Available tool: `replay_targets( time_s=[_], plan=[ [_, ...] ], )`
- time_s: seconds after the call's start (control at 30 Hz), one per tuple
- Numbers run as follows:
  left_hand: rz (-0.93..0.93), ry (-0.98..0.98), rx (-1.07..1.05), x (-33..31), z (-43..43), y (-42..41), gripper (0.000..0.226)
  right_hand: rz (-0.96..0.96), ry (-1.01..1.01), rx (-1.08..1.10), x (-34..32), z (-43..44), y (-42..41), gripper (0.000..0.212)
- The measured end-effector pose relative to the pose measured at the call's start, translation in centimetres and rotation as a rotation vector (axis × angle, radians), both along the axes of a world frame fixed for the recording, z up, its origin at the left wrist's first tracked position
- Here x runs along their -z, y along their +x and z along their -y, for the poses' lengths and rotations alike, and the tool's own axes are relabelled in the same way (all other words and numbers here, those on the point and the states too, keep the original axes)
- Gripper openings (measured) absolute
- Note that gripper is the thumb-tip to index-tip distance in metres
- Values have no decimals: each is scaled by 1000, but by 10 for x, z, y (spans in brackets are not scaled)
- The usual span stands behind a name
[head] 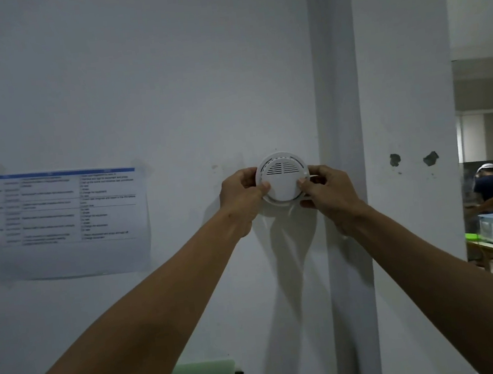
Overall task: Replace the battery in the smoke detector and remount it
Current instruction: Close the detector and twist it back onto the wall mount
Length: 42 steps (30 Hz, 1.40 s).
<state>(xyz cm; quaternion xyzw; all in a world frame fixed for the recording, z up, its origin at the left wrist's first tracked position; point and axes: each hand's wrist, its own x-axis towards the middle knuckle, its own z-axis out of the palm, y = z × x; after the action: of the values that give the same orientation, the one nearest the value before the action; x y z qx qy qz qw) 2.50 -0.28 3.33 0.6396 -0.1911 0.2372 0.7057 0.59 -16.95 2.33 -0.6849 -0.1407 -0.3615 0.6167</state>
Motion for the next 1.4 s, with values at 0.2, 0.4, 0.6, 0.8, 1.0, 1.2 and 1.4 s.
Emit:
replay_targets(
  time_s=[0.2,0.4,0.6,0.8,1.0,1.2,1.4],
  plan=[
    [-23,-48,6,1,-3,6,31,4,-14,-35,-3,-2,3,25],
    [-8,-26,33,0,-2,8,35,-19,12,-18,-2,1,6,23],
    [31,1,26,3,-1,12,35,-32,42,4,-1,2,14,25],
    [54,-16,51,5,-3,17,36,3,50,37,0,3,18,23],
    [57,-36,41,5,-1,16,39,-19,81,39,-4,2,17,16],
    [15,-110,68,4,1,13,39,-14,122,34,-9,0,15,13],
    [43,-114,66,9,3,11,41,67,89,83,-1,0,15,22]
  ],
)
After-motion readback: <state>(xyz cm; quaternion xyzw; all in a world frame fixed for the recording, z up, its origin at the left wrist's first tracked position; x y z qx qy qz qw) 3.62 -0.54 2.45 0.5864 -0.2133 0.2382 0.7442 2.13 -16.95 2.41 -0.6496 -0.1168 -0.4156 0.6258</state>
